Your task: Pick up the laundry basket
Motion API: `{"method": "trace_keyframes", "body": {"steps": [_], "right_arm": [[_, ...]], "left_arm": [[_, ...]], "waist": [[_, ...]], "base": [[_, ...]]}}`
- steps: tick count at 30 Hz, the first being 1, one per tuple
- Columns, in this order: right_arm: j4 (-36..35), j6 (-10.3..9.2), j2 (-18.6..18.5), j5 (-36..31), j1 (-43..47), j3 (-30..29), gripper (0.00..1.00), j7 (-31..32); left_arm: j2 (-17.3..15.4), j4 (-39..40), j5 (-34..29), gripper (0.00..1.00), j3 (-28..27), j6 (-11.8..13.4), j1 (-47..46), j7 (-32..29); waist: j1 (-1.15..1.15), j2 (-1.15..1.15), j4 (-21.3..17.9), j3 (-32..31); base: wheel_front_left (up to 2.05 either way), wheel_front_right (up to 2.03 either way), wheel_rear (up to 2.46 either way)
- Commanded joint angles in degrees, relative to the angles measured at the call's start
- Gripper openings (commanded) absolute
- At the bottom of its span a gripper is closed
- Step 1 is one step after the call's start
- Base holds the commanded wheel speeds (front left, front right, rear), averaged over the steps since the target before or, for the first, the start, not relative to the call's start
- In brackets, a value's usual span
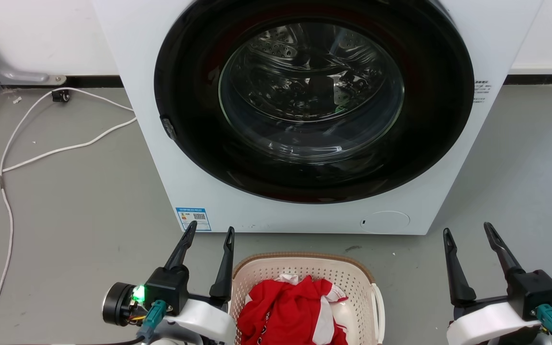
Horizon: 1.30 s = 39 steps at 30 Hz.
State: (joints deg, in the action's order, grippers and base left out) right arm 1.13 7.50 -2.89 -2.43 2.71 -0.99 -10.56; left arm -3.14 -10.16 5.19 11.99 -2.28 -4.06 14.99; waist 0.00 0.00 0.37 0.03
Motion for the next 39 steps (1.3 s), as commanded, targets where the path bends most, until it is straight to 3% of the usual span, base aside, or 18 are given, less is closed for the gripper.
{"method": "trace_keyframes", "body": {"steps": [1, 9, 19, 30, 39], "right_arm": [[0.12, -0.02, 0.03, 0.29, 0.0, -0.1, 1.0, 0.01], [1.99, -0.02, 0.03, 0.95, -1.66, -1.23, 1.0, 0.63], [10.09, -0.02, 0.04, 1.04, -8.9, -0.79, 1.0, -0.3], [28.76, -0.02, 0.03, 2.54, -23.68, 3.04, 1.0, -2.75], [47.5, -0.03, 0.02, 7.13, -35.94, 9.9, 1.0, -4.03]], "left_arm": [[0.06, 0.05, -0.46, 1.0, -0.14, 0.14, 0.35, 0.3], [0.18, -2.77, -0.4, 1.0, -0.4, 0.64, -1.76, 0.23], [0.22, -13.83, 1.29, 1.0, -1.22, -0.24, -9.92, 0.22], [-2.13, -33.51, 3.54, 1.0, -2.41, -3.82, -25.0, 0.23], [-5.32, -48.82, 7.11, 1.0, 0.18, -5.12, -36.37, -3.03]], "waist": [[0.0, 0.0, 0.0, 0.05], [0.0, 0.0, -0.23, 3.62], [0.0, 0.0, -0.81, 17.74], [0.0, 0.0, -2.31, 32.87], [0.0, 0.0, -4.64, 40.21]], "base": [[0.0, 0.0, 0.0], [0.0, 0.0, 0.0], [0.0, 0.0, 0.0], [0.0, 0.0, 0.0], [0.0, 0.0, 0.0]]}}
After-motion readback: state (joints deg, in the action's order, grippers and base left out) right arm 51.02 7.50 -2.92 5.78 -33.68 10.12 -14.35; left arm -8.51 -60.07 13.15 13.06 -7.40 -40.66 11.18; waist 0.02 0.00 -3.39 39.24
